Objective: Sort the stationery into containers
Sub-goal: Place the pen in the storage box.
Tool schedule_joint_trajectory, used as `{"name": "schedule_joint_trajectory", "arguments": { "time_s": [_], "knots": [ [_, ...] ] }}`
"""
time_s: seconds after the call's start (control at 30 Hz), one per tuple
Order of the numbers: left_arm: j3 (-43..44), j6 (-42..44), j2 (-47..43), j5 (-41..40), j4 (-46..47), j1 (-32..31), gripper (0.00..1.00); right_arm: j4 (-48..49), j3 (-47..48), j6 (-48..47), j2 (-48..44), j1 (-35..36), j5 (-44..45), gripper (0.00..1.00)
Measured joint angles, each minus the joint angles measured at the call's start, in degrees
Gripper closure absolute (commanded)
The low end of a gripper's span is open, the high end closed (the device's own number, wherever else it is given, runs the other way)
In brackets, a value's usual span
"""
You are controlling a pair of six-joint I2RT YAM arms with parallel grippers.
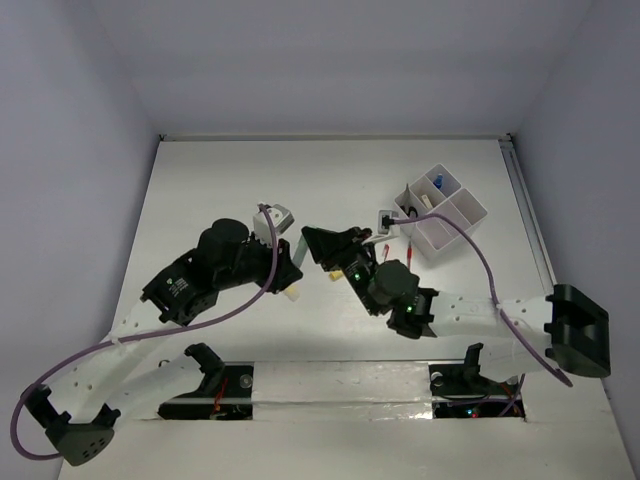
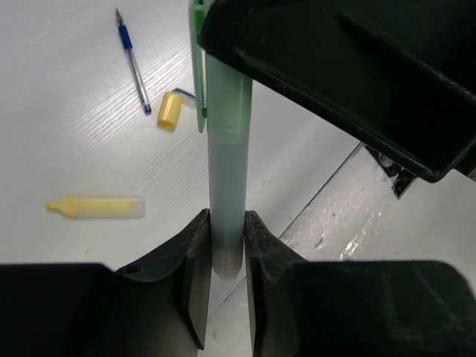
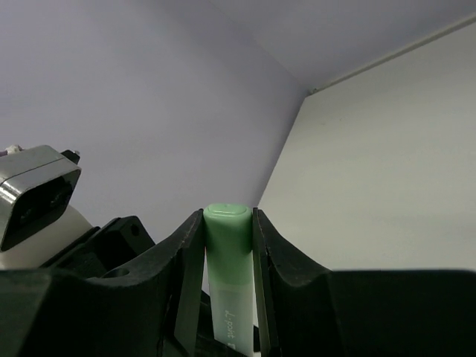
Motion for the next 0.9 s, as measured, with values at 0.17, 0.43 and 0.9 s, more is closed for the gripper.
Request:
{"name": "schedule_joint_trajectory", "arguments": {
  "time_s": [0.17,0.43,0.9],
  "knots": [
    [-4.22,-0.98,-1.62,-1.75,12.26,0.66,0.44,-9.88,0.63,-3.93,-4.61,-3.91,-2.34,1.0],
    [-8.61,-1.16,-8.28,-3.87,20.55,1.25,0.2,-23.3,0.76,-8.57,-9.46,-21.81,-2.58,1.0],
    [-13.44,-0.96,-13.22,-7.21,20.79,1.27,0.01,-19.69,-2.71,-31.04,-14.08,-43.5,11.21,1.0]
  ]
}}
